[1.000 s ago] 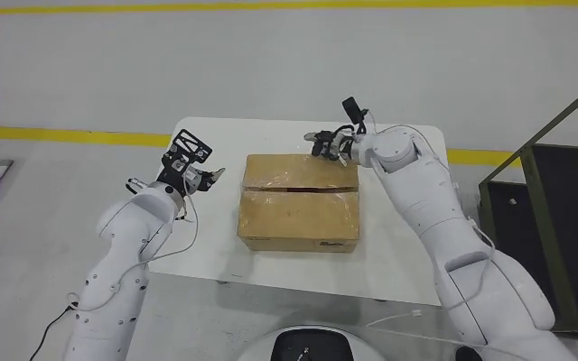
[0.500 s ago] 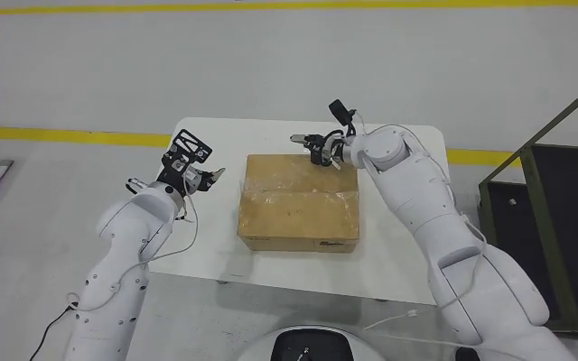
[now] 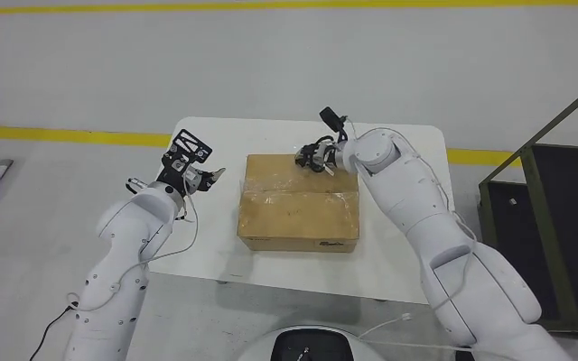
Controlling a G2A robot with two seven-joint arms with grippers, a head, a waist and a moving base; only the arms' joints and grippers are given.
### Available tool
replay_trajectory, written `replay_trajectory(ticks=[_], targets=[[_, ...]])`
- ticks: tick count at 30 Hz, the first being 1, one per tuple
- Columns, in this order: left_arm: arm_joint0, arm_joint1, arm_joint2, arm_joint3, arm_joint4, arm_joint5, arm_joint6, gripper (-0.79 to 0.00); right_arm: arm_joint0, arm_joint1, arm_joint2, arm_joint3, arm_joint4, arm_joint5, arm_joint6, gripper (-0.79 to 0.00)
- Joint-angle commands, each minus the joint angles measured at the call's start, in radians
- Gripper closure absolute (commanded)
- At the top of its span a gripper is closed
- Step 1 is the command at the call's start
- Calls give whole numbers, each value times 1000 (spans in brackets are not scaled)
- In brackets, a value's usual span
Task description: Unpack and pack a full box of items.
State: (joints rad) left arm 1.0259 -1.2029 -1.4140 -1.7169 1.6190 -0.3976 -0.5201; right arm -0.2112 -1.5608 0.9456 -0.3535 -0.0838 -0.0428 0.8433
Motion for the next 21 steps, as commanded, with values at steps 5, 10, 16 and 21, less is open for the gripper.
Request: replay_trajectory(ticks=[5,10,16,21], targets=[[0,0,0,0,0,0,0,-785,24,16,54,15,69,4,6,-215],[0,0,0,0,0,0,0,-785,24,42,93,11,101,28,79,-311],[0,0,0,0,0,0,0,-785,-4,76,134,-30,130,82,188,-376],[0,0,0,0,0,0,0,-785,-48,99,163,-115,149,148,247,-376]])
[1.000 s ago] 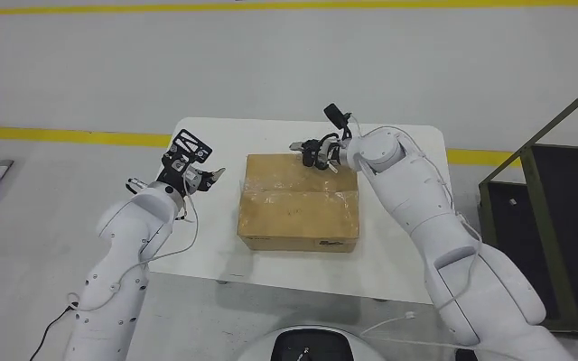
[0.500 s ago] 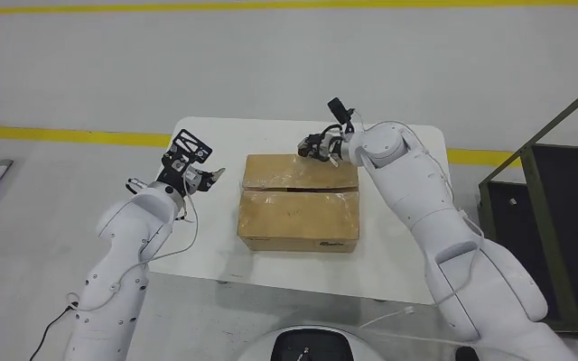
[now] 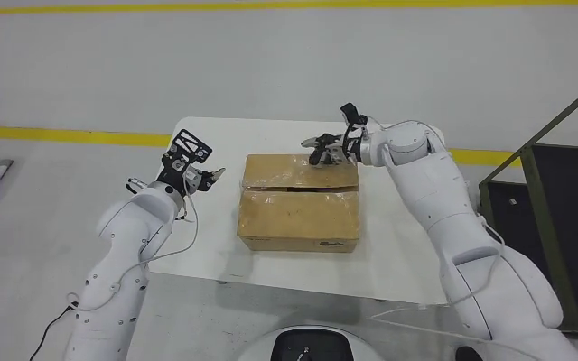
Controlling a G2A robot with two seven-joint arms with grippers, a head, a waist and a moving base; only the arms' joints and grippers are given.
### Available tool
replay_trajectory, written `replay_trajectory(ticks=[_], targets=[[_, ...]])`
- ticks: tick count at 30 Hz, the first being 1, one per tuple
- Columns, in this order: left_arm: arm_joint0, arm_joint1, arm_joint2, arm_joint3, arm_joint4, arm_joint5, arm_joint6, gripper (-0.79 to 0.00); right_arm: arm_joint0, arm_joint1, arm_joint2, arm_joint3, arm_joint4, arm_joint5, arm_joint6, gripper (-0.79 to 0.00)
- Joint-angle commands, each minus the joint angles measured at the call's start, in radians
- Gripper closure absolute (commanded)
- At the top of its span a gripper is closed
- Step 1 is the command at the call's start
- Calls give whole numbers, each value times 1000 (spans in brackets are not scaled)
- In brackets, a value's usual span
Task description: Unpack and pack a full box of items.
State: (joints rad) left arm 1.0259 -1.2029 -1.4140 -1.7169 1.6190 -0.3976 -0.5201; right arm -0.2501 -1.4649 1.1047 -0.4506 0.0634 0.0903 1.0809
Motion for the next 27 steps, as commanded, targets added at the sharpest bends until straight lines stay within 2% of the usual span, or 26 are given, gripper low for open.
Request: replay_trajectory(ticks=[1,15,19,25,27], targets=[[0,0,0,0,0,0,0,-785,-22,7,7,-40,5,33,24,-379],[0,0,0,0,0,0,0,-785,-198,53,13,-370,-90,251,0,-391],[0,0,0,0,0,0,0,-785,-241,70,40,-450,-93,307,-5,-425],[0,0,0,0,0,0,0,-785,-301,88,76,-550,-89,392,-49,-391],[0,0,0,0,0,0,0,-785,-316,87,73,-566,-84,409,-76,-431]])
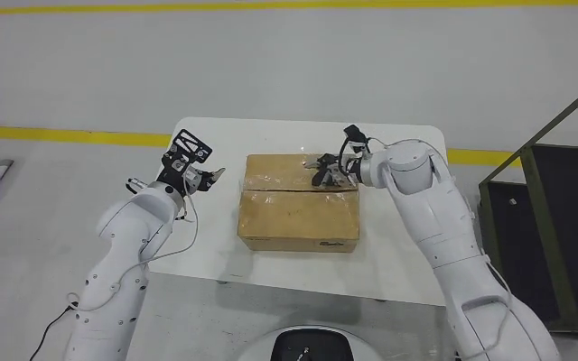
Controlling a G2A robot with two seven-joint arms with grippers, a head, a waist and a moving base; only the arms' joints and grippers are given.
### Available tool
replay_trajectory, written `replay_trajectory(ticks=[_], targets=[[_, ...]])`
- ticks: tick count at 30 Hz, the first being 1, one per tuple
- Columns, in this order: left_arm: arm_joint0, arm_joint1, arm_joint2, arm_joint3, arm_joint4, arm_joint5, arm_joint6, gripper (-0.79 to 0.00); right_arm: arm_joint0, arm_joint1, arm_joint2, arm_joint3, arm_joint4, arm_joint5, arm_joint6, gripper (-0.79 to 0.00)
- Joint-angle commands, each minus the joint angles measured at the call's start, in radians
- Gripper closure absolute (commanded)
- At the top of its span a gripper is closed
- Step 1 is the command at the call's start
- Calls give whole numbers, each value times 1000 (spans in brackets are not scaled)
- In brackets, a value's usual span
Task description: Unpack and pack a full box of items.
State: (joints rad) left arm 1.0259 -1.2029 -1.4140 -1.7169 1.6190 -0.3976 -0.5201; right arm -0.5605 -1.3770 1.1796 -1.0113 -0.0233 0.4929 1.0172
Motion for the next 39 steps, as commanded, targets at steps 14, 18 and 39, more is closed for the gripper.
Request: replay_trajectory(ticks=[14,18,39], targets=[[0,0,0,0,0,0,0,-785,31,-44,-89,85,69,8,-258,-385],[0,0,0,0,0,0,0,-785,54,-61,-122,133,85,-12,-284,-388],[0,0,0,0,0,0,0,-785,143,-101,-196,230,76,-200,-315,0]])
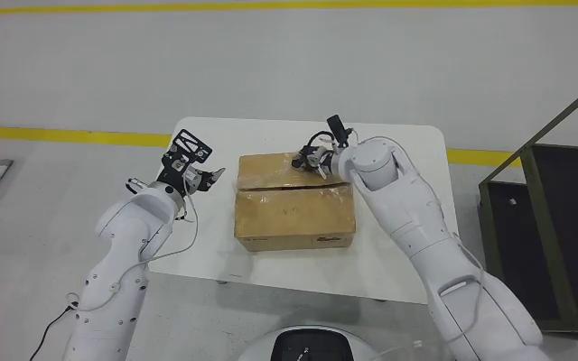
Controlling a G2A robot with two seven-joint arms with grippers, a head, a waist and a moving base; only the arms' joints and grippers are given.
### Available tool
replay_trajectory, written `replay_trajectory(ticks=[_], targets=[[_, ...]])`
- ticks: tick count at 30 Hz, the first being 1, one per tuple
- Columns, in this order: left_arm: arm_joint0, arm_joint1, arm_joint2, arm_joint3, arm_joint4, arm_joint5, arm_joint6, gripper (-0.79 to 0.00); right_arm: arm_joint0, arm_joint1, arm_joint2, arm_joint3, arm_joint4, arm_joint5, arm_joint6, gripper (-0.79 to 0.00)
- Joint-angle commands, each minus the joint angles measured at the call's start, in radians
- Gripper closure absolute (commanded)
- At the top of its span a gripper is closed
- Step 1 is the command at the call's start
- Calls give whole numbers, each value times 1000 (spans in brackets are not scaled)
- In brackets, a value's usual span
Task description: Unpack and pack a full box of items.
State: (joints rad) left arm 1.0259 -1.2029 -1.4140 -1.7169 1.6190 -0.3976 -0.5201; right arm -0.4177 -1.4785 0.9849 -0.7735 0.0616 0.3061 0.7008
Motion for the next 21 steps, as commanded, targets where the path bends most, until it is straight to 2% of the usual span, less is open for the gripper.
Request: replay_trajectory(ticks=[1,6,11,12,13,16,21], targets=[[0,0,0,0,0,0,0,-785,1,2,-1,-15,-17,-21,-1,0],[0,0,0,0,0,0,0,-785,-5,10,13,-66,-25,-32,28,0],[0,0,0,0,0,0,0,-785,-9,30,77,-97,11,14,92,-18],[0,0,0,0,0,0,0,-785,-10,36,90,-103,8,24,105,-40],[0,0,0,0,0,0,0,-785,-11,42,100,-108,1,40,119,-126],[0,0,0,0,0,0,0,-785,-12,58,128,-125,4,101,199,-289],[0,0,0,0,0,0,0,-785,-20,78,136,-142,-23,178,301,-388]])
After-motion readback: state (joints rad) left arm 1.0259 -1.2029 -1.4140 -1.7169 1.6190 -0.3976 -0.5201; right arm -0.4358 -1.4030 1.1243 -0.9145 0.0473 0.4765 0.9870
